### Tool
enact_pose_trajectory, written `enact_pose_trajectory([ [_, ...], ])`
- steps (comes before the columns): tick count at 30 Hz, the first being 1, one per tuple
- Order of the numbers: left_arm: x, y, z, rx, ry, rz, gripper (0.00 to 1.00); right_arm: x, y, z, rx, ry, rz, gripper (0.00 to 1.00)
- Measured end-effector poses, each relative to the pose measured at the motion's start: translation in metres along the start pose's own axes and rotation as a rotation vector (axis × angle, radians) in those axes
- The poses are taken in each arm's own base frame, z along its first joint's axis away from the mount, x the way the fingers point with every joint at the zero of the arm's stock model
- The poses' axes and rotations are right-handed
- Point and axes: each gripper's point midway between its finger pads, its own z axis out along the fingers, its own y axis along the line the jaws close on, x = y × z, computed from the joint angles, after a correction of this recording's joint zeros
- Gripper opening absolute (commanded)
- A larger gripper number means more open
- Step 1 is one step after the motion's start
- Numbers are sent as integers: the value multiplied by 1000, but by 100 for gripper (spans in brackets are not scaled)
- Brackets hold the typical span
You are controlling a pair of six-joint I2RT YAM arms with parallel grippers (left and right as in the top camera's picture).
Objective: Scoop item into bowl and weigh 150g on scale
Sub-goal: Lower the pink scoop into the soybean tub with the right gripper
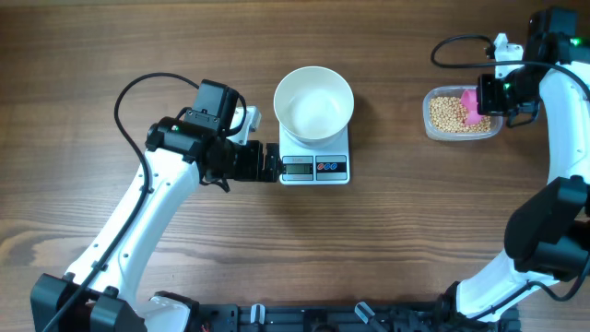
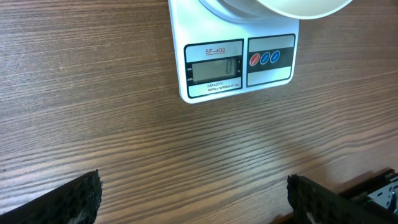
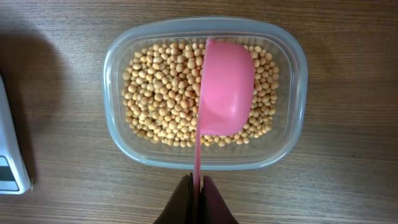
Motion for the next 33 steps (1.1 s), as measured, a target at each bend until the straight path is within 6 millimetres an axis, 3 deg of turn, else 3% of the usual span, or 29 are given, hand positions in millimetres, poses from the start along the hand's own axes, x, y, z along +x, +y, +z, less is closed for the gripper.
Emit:
enact_pose_trajectory([
  [16,0,0,0,0,0,0,100,17,-3,19,17,54,28,4],
  [33,0,0,0,0,0,0,100,28,25,22,-185,74,84,4],
])
